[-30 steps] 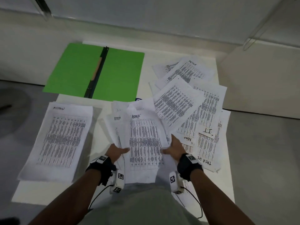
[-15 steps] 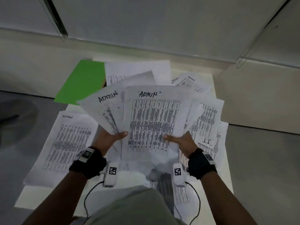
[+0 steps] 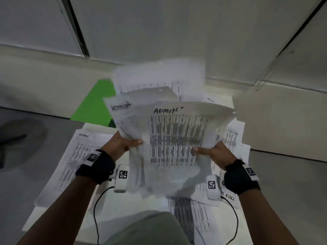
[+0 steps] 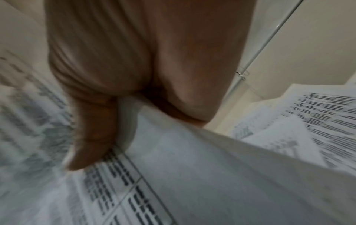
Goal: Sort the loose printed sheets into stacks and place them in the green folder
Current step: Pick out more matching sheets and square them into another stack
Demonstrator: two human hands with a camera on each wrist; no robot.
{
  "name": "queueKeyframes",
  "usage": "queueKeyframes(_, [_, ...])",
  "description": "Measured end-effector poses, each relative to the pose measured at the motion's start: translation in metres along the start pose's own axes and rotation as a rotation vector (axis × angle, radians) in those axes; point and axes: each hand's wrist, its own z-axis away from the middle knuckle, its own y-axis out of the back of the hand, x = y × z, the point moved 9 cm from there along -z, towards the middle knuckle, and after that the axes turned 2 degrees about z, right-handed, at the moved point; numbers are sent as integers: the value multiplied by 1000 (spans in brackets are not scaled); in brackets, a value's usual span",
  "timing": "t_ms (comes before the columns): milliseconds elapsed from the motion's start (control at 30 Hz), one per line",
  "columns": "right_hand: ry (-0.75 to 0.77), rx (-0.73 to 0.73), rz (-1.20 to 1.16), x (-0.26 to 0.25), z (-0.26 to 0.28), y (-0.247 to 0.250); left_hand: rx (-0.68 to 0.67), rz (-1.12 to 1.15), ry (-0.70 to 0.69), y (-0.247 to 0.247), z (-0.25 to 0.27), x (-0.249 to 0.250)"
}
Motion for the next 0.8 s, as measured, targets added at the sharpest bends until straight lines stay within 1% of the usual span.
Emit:
queueKeyframes(67, [-54, 7, 29, 19, -1, -6, 45, -131, 52, 2, -3, -17])
queueKeyframes(167, [-29, 73, 83, 22, 2, -10, 87, -269, 23, 1, -3, -25])
queueKeyframes(267, [85, 152, 66, 13, 5, -9, 150, -212, -63, -8, -1, -13])
queueKeyframes(333, [176, 233, 41, 2, 8, -3, 201, -127, -156, -18, 4, 7])
queueKeyframes(367, [215, 252, 4, -4, 10, -2, 216, -72, -209, -23, 7, 19])
queueKeyframes(433, [265, 276, -76, -13, 16, 0, 197, 44, -294, -29, 13, 37])
queueKeyframes(467, [283, 265, -108, -16, 20, 0, 175, 76, -308, -30, 15, 39])
queueKeyframes(533, [277, 228, -119, -11, 24, -3, 169, 58, -249, -19, 13, 23])
queueKeyframes(567, [257, 210, -94, -4, 25, -7, 191, 22, -181, -9, 13, 9])
queueKeyframes(667, [131, 172, -78, 36, 22, -14, 233, -126, -28, 11, 17, -31])
queueKeyframes(733, [67, 162, -75, 60, 20, -19, 235, -206, -11, 12, 24, -43])
queueKeyframes(800, [39, 183, -45, 75, 19, -19, 233, -271, -40, 9, 29, -41])
